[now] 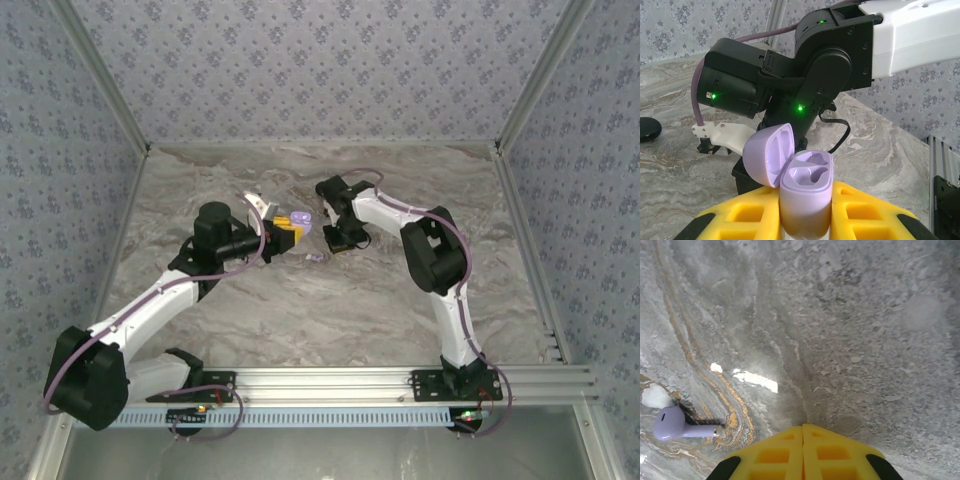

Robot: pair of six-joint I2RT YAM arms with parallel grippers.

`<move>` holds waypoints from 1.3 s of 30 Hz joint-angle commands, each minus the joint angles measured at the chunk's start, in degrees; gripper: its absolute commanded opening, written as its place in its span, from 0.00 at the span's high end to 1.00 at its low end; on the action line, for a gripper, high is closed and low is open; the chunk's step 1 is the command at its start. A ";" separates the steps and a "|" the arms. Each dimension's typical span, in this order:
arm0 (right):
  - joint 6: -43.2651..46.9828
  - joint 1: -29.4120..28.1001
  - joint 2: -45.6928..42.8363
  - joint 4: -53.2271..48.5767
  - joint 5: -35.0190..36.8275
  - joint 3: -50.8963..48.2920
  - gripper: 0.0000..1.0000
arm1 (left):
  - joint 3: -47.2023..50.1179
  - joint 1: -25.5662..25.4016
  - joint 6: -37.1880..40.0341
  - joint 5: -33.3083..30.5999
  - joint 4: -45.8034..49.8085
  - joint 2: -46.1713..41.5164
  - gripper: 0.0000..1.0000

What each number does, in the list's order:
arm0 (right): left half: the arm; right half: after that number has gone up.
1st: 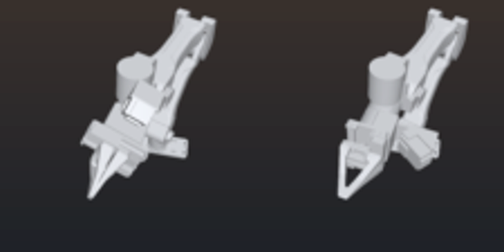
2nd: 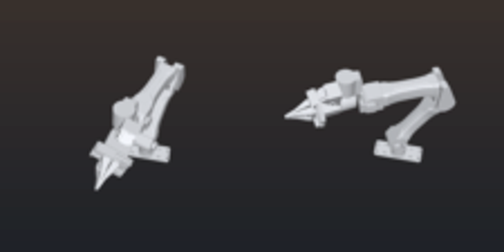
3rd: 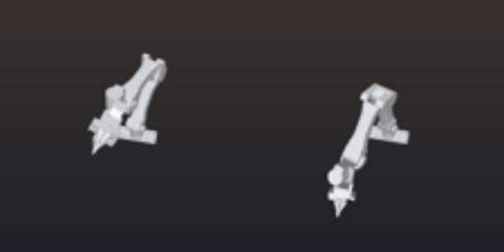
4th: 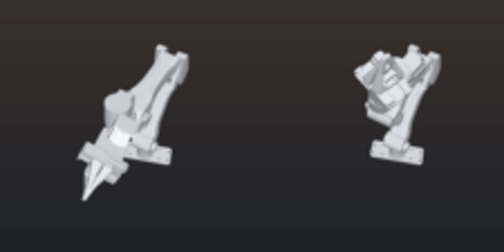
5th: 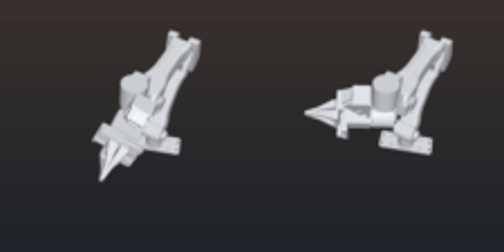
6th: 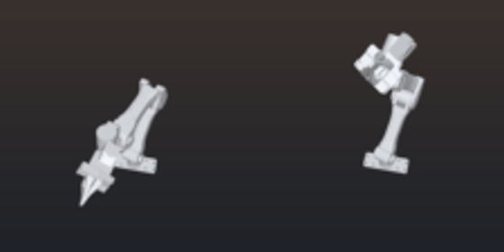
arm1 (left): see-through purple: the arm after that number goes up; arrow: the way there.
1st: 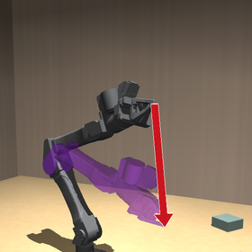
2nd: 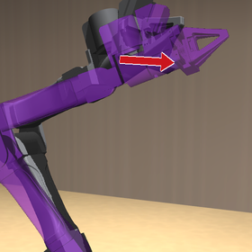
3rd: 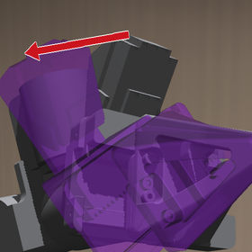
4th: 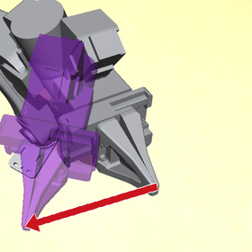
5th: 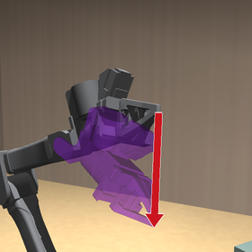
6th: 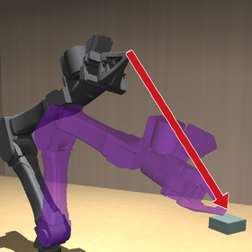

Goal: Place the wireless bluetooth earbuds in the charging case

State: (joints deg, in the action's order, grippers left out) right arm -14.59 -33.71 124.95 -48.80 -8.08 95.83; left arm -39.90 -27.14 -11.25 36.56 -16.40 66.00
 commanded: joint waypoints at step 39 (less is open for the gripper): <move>-14.79 2.27 -12.10 1.22 1.67 -10.08 0.77 | 0.28 -0.28 0.08 -0.61 2.21 -2.01 0.78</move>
State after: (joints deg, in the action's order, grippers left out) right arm -25.78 -31.24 113.99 -48.80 -5.41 86.11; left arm -39.90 -27.14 -11.22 36.32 -14.50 65.98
